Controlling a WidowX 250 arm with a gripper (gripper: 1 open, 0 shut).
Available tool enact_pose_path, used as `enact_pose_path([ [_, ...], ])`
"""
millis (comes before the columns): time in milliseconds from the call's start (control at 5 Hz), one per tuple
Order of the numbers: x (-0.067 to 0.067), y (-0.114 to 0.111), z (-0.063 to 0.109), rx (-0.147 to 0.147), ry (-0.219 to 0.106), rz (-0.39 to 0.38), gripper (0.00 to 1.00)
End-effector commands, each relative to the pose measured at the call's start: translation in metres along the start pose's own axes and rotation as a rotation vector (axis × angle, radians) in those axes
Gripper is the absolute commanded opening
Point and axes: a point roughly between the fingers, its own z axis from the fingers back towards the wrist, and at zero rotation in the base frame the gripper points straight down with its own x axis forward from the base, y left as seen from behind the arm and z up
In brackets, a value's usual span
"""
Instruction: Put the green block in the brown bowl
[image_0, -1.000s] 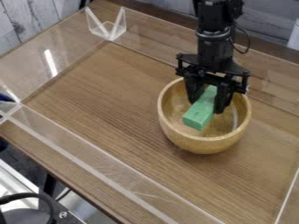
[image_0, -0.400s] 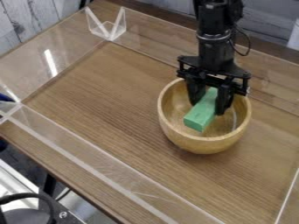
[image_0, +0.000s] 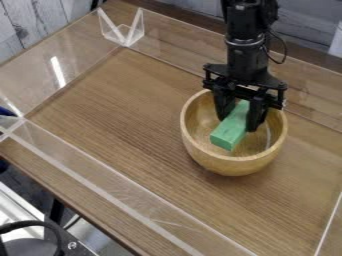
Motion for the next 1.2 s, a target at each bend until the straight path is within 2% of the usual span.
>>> enact_pose_path([
  [0,0.0112,-0.0055,0.0159,-0.004,-0.064,-0.019,0.0],
  [1000,0.0105,-0.0075,0.0228,-0.016,-0.085,-0.035,0.0],
])
